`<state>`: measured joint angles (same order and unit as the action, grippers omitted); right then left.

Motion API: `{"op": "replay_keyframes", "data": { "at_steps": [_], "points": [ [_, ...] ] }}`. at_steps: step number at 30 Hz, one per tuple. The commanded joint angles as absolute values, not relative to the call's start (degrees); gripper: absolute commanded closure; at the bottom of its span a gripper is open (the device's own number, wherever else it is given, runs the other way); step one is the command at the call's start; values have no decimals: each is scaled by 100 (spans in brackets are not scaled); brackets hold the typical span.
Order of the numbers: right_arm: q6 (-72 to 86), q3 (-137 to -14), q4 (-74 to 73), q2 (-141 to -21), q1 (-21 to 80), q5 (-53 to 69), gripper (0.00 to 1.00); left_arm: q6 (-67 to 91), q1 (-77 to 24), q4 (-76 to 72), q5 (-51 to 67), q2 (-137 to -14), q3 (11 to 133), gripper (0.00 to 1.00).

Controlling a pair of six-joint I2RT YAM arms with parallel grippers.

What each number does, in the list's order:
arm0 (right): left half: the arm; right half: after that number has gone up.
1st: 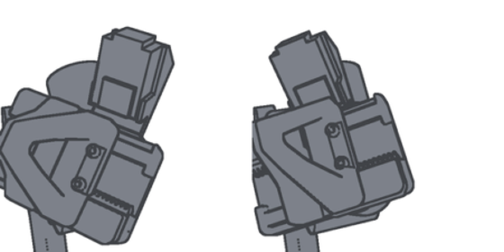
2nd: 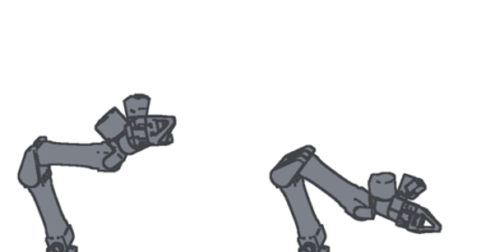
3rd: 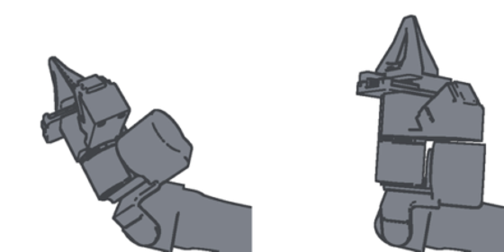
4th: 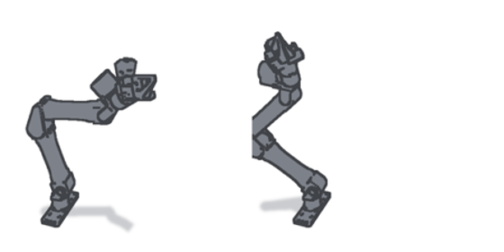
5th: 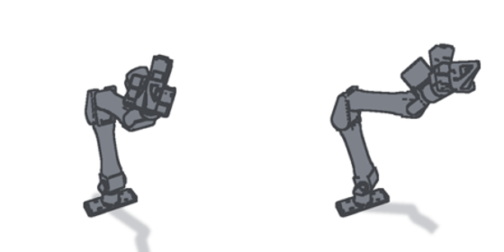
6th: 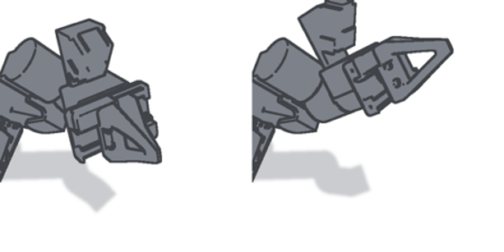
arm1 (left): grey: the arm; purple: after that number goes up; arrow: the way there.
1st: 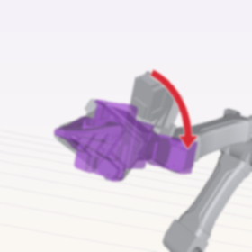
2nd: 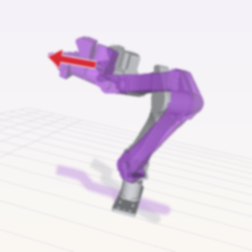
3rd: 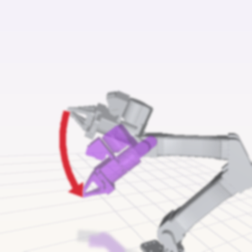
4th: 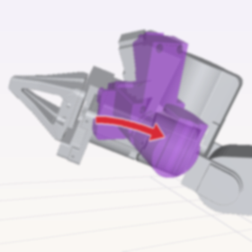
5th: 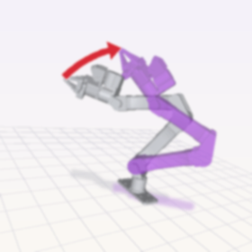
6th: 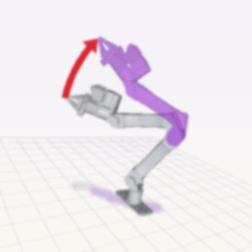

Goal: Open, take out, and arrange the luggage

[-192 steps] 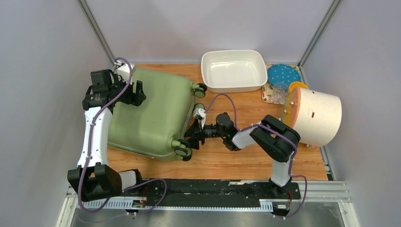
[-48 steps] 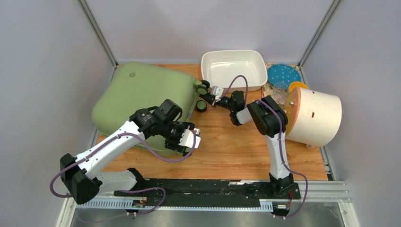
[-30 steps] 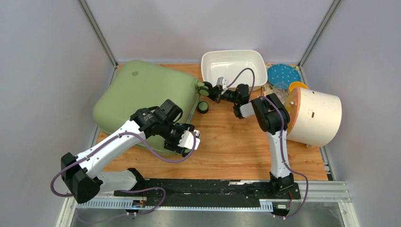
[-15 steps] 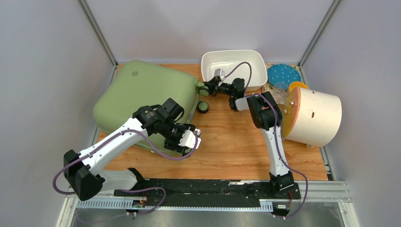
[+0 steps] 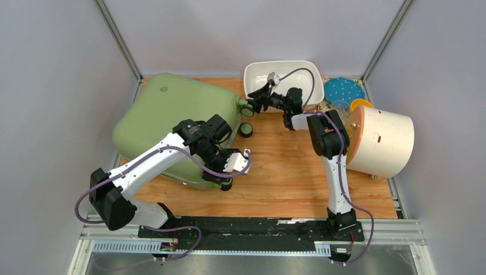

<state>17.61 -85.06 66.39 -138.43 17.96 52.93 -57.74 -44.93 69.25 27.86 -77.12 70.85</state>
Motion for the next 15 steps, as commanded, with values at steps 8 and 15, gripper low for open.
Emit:
{"op": "replay_keyframes", "data": {
  "at_steps": [8, 15],
  "points": [
    [1353, -8534, 1408, -12015, 1696, 4703, 39, -3429, -4395, 6408, 2172, -7664, 8314, 16],
    [1792, -8385, 431, -11944, 1802, 4509, 43, -1865, -3613, 5196, 1987, -7497, 8867, 16]
  ]
}}
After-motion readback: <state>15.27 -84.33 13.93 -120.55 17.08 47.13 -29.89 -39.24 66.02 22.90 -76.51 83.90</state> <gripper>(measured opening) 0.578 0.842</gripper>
